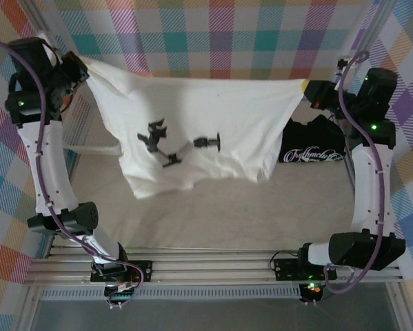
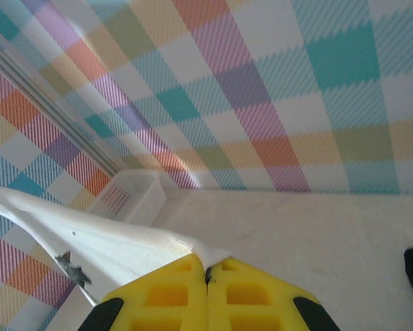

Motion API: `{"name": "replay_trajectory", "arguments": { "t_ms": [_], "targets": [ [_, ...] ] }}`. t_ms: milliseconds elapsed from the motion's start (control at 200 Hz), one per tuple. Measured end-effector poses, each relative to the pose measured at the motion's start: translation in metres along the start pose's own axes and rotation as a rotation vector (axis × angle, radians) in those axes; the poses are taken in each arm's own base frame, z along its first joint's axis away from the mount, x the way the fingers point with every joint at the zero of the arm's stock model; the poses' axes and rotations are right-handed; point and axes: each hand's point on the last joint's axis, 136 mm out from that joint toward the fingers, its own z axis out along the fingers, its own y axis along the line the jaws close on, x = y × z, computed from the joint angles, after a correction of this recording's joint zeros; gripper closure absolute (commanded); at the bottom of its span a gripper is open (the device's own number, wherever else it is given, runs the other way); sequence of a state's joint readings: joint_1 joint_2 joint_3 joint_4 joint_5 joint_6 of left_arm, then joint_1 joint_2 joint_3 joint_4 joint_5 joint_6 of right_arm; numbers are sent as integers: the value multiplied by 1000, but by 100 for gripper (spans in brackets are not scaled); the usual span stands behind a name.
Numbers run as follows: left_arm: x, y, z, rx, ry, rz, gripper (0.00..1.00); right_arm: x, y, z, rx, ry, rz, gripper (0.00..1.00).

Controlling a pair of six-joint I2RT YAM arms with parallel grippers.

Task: Fold the inside-out t-shirt

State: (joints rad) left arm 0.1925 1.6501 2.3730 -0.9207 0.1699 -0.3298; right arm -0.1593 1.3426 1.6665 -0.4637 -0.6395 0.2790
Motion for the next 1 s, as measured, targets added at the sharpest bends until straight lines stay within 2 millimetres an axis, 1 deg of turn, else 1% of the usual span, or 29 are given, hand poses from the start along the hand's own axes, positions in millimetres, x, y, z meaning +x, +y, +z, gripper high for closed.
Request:
{"name": "replay_trajectory", "arguments": {
  "t_ms": [80,145,190,280,295,305,425,455,485,525,555,590,645,685,720,780,850,925,940,1000],
  "targets": [
    [-23,-9,-31,23,-84,6,100,-15,16,-14,-2,-47,-49,100],
    [-34,-14,-59,32,-136,13,100,-21,31,-30,5,-79,-86,100],
    [-41,-19,-83,42,-179,22,100,-24,42,-44,13,-101,-113,100],
    [-48,-30,-131,59,-257,48,100,-27,64,-73,33,-148,-164,100],
    [-49,-32,-143,61,-278,54,100,-27,69,-78,36,-158,-175,100],
    [-49,-33,-147,62,-284,57,100,-28,71,-82,38,-165,-180,100],
    [-52,-42,-220,59,-419,104,100,-29,107,-125,50,-240,-254,100],
    [-53,-43,-232,57,-442,114,100,-30,116,-135,52,-258,-269,100],
    [-53,-45,-249,59,-474,125,100,-30,123,-143,54,-274,-283,100],
    [-53,-48,-267,65,-511,141,100,-31,136,-157,51,-301,-308,100],
    [-54,-50,-276,68,-531,148,100,-32,144,-166,47,-318,-325,100],
    [-55,-52,-281,73,-546,156,100,-34,153,-174,41,-337,-343,100],
    [-57,-53,-281,77,-555,167,100,-36,160,-181,33,-353,-363,100],
    [-56,-51,-272,70,-536,170,100,-36,162,-181,30,-353,-369,100],
    [-54,-49,-260,65,-510,172,100,-34,159,-178,27,-341,-362,100],
    [-51,-42,-230,52,-445,167,100,-30,150,-167,20,-307,-341,100],
    [-44,-32,-186,33,-354,156,100,-22,135,-148,8,-255,-302,100],
    [-34,-22,-146,18,-268,145,100,-10,111,-121,-4,-183,-234,100],
    [-30,-18,-134,12,-242,141,100,-7,106,-115,-8,-169,-219,100],
    [-16,-8,-100,-4,-160,129,100,6,85,-93,-19,-110,-159,100]
  ]
}}
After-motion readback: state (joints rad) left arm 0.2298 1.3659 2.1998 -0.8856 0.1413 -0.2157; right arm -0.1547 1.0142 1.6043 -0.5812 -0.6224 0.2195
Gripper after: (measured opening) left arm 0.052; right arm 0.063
